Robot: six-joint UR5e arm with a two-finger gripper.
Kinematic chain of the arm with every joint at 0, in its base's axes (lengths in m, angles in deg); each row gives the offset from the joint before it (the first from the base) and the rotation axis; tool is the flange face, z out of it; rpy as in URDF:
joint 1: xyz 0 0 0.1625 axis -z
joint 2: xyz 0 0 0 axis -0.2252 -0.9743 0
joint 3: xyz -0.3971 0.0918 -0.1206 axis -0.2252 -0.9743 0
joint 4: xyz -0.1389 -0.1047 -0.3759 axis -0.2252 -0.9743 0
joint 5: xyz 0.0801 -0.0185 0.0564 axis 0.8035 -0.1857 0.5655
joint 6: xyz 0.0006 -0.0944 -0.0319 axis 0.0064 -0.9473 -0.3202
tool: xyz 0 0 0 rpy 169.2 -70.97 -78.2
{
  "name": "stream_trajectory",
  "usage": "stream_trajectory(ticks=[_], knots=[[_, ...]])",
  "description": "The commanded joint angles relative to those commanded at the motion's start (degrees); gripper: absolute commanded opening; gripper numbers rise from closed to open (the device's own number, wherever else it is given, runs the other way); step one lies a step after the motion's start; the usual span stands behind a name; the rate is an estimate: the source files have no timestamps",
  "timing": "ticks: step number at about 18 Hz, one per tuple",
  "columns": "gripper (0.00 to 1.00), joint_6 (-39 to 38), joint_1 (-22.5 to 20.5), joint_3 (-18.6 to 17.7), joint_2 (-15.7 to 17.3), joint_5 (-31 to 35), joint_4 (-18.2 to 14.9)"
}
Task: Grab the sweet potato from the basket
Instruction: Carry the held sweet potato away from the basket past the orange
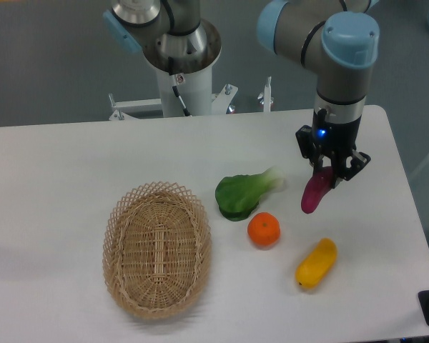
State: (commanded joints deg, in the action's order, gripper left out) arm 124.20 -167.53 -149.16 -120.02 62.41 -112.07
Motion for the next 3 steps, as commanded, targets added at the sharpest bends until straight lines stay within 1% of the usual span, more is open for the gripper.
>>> stream_trajectory(ticks=[3], knots=[[0.33,0.0,0.1,0.0,0.0,0.0,0.1]])
